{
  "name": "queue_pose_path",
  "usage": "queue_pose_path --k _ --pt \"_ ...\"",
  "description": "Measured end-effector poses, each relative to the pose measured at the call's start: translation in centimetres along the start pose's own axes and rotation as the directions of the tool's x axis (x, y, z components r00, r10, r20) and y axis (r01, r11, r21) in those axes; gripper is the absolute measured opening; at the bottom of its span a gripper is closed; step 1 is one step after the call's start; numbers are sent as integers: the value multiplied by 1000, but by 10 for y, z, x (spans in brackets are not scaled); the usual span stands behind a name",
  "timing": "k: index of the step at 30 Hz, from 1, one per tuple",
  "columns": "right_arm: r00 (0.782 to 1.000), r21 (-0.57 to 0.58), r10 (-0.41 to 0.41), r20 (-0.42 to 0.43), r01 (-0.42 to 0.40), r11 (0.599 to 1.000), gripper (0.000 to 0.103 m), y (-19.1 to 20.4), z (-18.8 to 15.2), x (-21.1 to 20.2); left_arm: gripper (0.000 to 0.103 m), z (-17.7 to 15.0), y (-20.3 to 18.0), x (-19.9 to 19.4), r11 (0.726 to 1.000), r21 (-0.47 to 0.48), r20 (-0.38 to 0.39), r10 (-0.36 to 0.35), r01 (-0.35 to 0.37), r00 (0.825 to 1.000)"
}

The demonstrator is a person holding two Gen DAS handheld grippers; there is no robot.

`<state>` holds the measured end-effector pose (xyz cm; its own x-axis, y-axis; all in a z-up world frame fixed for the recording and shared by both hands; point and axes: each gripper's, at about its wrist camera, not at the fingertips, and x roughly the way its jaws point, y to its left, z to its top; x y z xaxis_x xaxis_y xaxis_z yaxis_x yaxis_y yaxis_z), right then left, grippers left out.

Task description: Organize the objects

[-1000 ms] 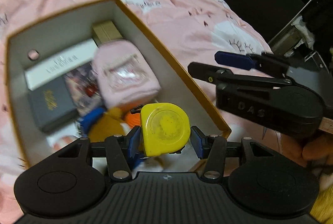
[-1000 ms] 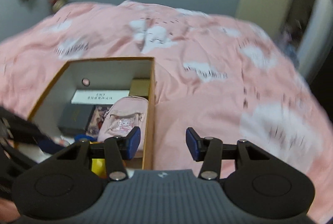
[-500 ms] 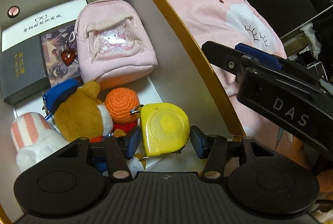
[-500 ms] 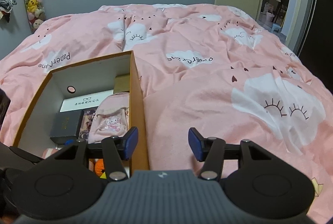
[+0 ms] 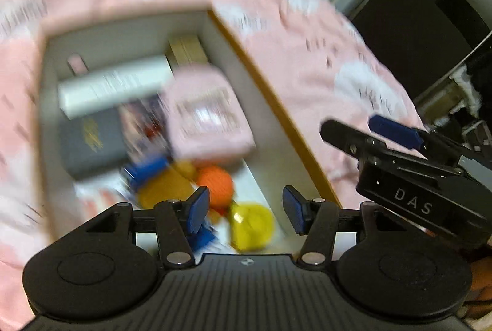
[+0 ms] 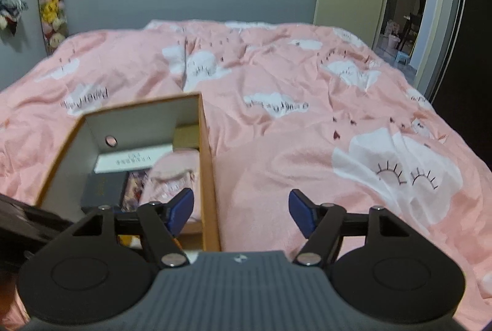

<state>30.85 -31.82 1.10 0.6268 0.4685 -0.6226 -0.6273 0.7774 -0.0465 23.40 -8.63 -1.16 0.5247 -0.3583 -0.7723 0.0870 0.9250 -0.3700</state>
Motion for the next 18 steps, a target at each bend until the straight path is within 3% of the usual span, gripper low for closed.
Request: queue_pose_path --k 3,7,9,13,14,16,18 --pt "999 8 11 47 -12 1000 72 4 4 -18 62 -1 -9 -41 989 85 168 102 -118 980" --pt "991 -4 51 125 -51 999 78 12 8 -47 62 -5 -15 -94 964 110 348 192 -243 918" --pt "981 -4 68 179 -68 998 78 16 8 -65 63 -11 -19 -119 940 117 439 241 -320 866" --pt "957 23 97 272 -107 994 78 18 6 -96 72 -35 -27 -160 871 97 611 330 -482 720" --pt "952 29 106 288 -120 992 78 18 5 -103 72 -41 -29 -168 859 81 635 346 -505 690" --pt "940 38 124 317 -143 989 80 21 0 -115 74 -53 -34 -180 841 63 672 362 -537 646" --pt "932 34 142 334 -163 986 86 25 -7 -124 76 -64 -38 -187 830 60 700 360 -554 617"
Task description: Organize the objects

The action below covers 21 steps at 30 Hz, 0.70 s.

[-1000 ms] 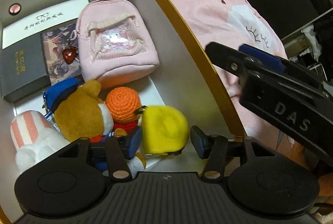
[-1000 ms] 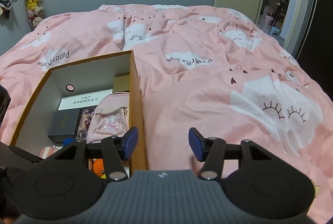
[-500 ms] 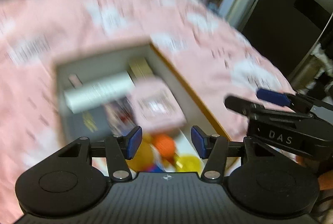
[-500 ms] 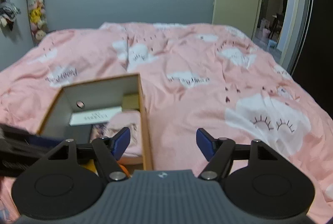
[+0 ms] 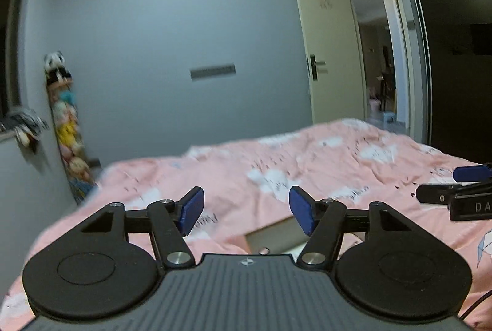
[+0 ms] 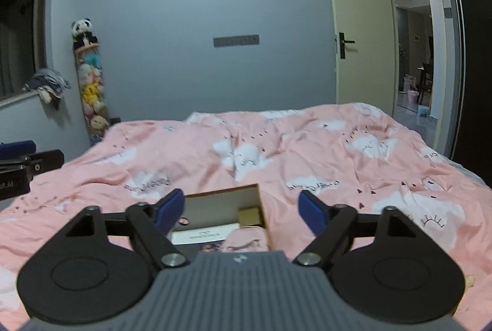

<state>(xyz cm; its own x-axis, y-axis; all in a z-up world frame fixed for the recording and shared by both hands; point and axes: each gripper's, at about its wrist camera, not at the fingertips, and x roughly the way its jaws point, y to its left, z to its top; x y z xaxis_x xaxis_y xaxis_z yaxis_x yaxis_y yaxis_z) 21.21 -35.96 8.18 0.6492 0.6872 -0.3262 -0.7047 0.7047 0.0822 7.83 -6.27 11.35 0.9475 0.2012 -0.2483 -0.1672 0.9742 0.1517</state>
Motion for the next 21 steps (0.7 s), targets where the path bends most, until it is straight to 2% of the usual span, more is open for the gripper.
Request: queue_pose_path --k 3,6,9,13,18,21 --pt "1000 -13 27 -2 -27 1000 88 11 -9 -10 80 -3 0 -9 999 -32 -7 -9 8 1000" --pt "998 -16 57 -20 -57 998 91 22 -21 -18 81 -9 -1 -7 997 -76 -61 -36 31 998" --pt "996 -39 60 -69 -62 997 93 35 -33 -15 82 -22 -4 -3 997 -74 -122 -38 29 992" --pt "994 -117 20 -109 -33 993 96 52 -50 -8 82 -46 -10 -1 1000 -27 -217 -3 -3 976" --pt "987 -116 -16 -161 -3 993 97 53 -68 7 82 -70 4 2 997 -79 -312 -11 -15 950" --pt "983 -124 -34 -182 11 992 97 53 -75 14 82 -79 4 2 997 -81 -338 -29 1 941"
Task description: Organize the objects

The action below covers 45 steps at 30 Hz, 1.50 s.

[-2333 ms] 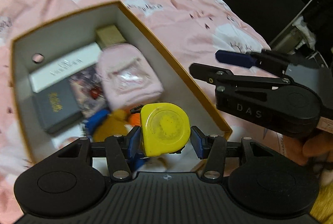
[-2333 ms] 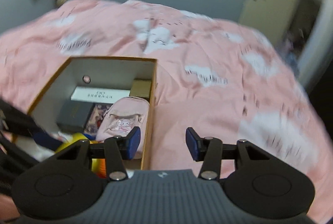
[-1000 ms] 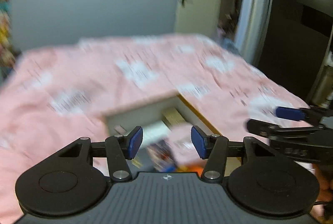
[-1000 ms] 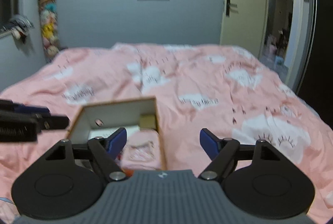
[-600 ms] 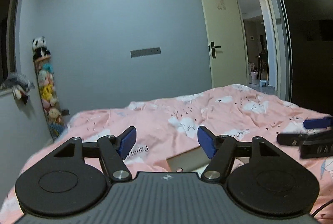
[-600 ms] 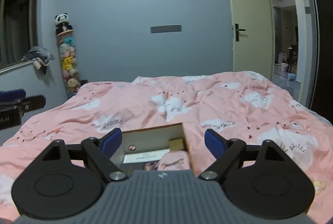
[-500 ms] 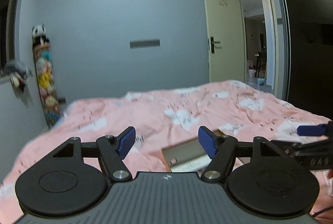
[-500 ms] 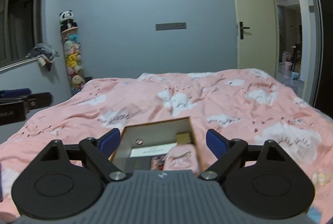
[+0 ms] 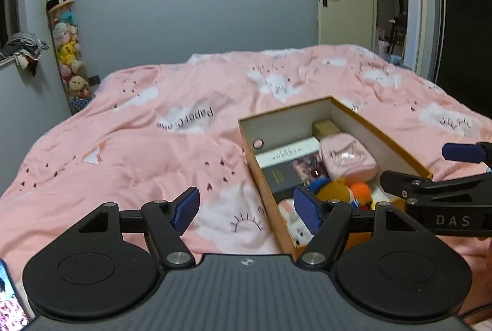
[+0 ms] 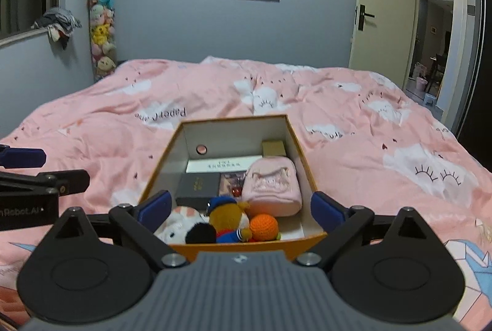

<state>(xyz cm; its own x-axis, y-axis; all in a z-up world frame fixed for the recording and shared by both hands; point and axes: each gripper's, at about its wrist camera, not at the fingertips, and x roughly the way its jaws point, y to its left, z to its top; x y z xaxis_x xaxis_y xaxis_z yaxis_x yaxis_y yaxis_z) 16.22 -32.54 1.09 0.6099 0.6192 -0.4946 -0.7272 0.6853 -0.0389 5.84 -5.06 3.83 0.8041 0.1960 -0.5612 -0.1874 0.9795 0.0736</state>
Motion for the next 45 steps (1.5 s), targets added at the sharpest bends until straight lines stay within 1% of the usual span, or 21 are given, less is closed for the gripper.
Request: queue_pose_path --k 4,8,13,19,28,45 --pt "1000 4 9 -25 -9 1000 97 3 -3 12 82 -8 -1 4 1000 2 -25 -25 25 999" --pt "999 -2 13 -29 -13 1000 97 6 -6 17 82 -11 5 10 999 -34 -54 -42 40 998" --pt "998 -47 4 -67 -7 999 98 17 -12 25 83 -18 8 15 997 -61 -95 -56 50 994" --pt "998 -74 -4 -68 -1 997 98 24 -20 27 83 -24 14 23 993 -101 -146 -68 54 987" --pt "995 -42 22 -101 -26 999 98 22 -25 33 83 -24 14 23 995 -92 -155 -63 49 986" --pt "990 -33 24 -137 -29 999 99 23 -27 39 83 -24 12 24 995 -84 -161 -70 57 985"
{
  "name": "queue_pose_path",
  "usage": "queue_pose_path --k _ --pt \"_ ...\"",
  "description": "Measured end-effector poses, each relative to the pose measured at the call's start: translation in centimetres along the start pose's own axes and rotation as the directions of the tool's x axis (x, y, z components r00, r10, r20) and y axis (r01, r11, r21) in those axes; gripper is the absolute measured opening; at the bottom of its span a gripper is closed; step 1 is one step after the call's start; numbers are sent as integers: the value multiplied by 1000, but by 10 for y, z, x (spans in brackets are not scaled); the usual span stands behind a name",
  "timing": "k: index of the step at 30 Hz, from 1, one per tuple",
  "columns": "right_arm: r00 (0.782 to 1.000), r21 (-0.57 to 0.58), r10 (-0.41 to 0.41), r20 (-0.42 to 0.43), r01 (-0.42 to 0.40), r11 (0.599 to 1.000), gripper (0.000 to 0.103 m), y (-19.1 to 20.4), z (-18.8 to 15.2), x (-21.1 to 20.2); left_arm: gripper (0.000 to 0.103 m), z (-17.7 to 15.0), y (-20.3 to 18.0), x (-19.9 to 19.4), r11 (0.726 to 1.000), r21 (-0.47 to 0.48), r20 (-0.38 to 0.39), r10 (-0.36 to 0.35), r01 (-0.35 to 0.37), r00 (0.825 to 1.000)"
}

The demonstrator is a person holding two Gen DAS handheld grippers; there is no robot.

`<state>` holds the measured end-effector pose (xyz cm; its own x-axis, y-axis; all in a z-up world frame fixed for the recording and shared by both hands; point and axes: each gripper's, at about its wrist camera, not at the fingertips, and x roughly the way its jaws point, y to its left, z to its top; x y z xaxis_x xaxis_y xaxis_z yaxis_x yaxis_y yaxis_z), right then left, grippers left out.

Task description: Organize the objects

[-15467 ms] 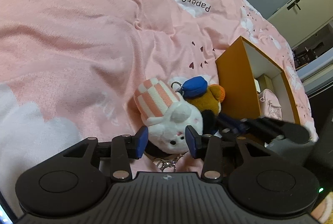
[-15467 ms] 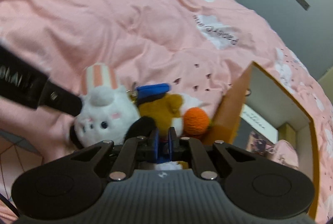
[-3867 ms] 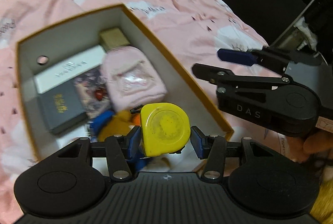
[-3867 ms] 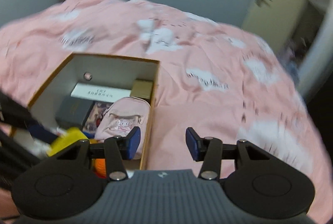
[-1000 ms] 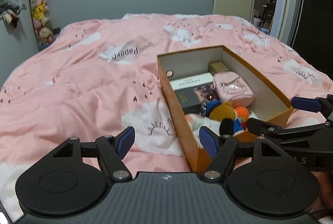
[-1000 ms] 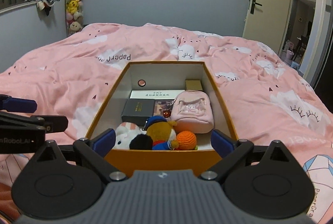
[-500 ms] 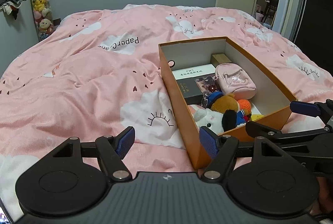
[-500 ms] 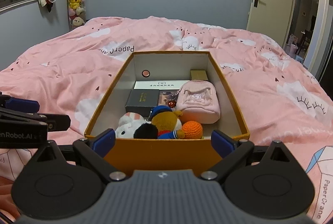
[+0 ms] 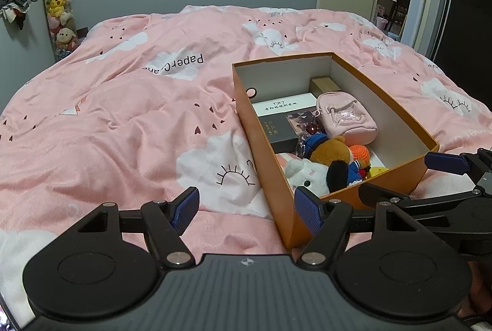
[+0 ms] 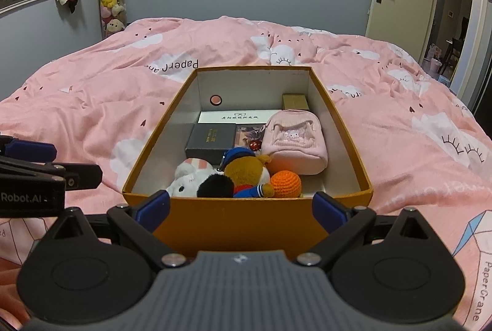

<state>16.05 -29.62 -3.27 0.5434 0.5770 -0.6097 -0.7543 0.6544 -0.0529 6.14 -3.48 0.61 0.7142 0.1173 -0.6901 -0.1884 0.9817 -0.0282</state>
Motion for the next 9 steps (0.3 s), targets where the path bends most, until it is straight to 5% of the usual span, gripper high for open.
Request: queue_pose_path --k 9 --pt "1000 3 2 -5 -2 1000 99 -1 -1 2 83 0 1 -1 1000 -2 1 3 -3 1000"
